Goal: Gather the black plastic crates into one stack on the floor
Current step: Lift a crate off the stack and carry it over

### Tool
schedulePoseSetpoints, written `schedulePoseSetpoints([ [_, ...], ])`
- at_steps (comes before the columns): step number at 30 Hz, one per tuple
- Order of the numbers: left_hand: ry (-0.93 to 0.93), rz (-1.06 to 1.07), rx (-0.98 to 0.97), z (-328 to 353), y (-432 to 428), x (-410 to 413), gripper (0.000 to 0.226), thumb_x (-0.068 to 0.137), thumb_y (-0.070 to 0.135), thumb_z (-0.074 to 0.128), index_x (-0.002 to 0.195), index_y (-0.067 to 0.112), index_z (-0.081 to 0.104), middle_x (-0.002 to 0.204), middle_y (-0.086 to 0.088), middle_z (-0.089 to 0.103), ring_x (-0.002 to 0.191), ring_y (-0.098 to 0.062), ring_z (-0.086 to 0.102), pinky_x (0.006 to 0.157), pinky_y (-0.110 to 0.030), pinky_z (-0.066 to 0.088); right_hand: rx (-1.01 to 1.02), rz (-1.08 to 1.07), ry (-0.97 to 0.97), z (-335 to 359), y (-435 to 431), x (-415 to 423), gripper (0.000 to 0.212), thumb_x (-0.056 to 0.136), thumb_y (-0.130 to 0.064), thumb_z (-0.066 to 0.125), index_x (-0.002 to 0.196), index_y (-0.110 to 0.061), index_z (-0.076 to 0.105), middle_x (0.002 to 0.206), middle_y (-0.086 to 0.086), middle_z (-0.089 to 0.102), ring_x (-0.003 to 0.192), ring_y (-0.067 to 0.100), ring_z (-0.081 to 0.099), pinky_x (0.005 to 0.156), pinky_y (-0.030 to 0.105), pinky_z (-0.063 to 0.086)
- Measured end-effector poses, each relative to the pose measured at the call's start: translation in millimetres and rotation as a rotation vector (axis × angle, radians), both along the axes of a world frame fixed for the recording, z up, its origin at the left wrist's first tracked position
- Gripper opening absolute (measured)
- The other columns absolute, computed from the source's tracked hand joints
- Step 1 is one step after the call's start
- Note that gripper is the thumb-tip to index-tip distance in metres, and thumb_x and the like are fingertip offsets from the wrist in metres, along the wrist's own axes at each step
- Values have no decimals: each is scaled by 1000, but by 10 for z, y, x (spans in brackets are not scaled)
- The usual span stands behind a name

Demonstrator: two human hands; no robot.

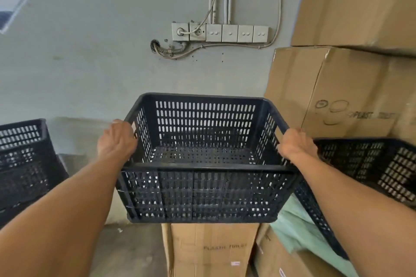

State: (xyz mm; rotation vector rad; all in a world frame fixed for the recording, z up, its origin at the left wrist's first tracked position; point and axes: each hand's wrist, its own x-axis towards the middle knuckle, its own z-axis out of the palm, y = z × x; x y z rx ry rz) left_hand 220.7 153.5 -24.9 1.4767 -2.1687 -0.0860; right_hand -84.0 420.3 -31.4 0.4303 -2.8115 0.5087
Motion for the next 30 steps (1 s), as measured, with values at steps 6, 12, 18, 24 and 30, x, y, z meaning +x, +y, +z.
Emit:
schedulePoseSetpoints([
  [6, 84, 79, 21, -377, 760, 374, 11, 92, -1, 52, 101, -3, 49, 74, -18, 53, 68, -36, 58, 60, -45, 51, -69, 13, -65, -530, 681, 417, 57, 77, -25, 73, 117, -2, 39, 107, 18, 63, 96, 39, 61, 62, 39, 40],
  [12, 31, 168, 73, -1114, 1577, 710, 19, 87, 2, 61, 96, 0, 44, 83, -22, 59, 79, -45, 63, 59, -45, 44, -36, 102, -150, -1248, 1425, 778, 48, 80, -20, 69, 110, -3, 36, 107, 20, 63, 97, 42, 60, 65, 39, 41],
  [18, -43, 198, 202, -1971, 2035, 1032, 18, 88, 3, 53, 104, -2, 47, 102, -27, 62, 93, -50, 61, 72, -54, 48, 54, 118, -277, -2130, 1792, 1028, 51, 81, -16, 68, 119, 3, 38, 108, 23, 63, 95, 40, 62, 65, 37, 41],
  [24, -35, 226, 391, -2817, 2012, 1211, 10, 91, -1, 44, 100, 0, 46, 101, -28, 61, 92, -49, 60, 74, -56, 50, 152, 111, -368, -3004, 1775, 1215, 38, 80, -19, 69, 110, -2, 52, 102, 21, 62, 89, 38, 61, 67, 39, 49],
  [30, -85, 225, 573, -3895, 1604, 1133, 14, 94, 0, 41, 106, 2, 47, 103, -26, 62, 92, -46, 62, 74, -54, 50, 280, 56, -490, -4173, 1450, 1189, 27, 83, -23, 59, 102, -7, 48, 81, 11, 62, 70, 32, 61, 63, 42, 55],
])
